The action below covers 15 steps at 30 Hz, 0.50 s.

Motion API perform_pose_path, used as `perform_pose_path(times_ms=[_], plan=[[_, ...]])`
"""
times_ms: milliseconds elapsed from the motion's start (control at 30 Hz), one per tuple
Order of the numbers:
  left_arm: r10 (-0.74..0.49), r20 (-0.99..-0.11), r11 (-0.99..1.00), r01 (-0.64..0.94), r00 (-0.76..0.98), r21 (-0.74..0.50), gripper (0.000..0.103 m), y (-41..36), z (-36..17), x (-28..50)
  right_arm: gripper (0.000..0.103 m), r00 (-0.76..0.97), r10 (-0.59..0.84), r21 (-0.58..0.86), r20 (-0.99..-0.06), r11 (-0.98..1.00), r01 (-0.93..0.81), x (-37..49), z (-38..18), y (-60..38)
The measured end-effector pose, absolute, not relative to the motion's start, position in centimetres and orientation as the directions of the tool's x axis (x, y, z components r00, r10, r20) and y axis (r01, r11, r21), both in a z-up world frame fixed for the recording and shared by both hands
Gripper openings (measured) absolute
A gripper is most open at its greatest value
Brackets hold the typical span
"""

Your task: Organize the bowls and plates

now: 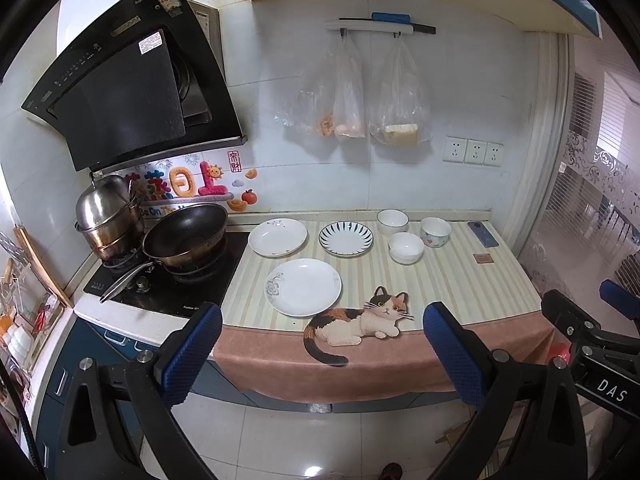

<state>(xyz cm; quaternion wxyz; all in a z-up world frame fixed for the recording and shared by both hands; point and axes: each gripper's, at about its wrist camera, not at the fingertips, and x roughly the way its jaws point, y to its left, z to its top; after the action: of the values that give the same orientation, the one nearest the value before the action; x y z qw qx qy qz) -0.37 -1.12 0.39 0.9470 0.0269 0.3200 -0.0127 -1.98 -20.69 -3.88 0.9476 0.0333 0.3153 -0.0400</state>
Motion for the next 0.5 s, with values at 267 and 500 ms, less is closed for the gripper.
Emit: perform_pose_path(times_ms=[267,500], plan=[[-0.006,-0.606,0.998,0.042,0.795,0.045,0.103,-1.26,0.36,-0.37,0.103,0.797,-0.053,0.039,-0.601,0.995,0.096,-1.84,-3.89,-20.85],[-0.008,-0.608,0.998,0.043,0.794,0.044,0.103,-1.29,0.31,-0.4,0.103,0.797,-0.054,0.038,-0.601,0.995,0.096,-1.82,-3.86,-20.63]])
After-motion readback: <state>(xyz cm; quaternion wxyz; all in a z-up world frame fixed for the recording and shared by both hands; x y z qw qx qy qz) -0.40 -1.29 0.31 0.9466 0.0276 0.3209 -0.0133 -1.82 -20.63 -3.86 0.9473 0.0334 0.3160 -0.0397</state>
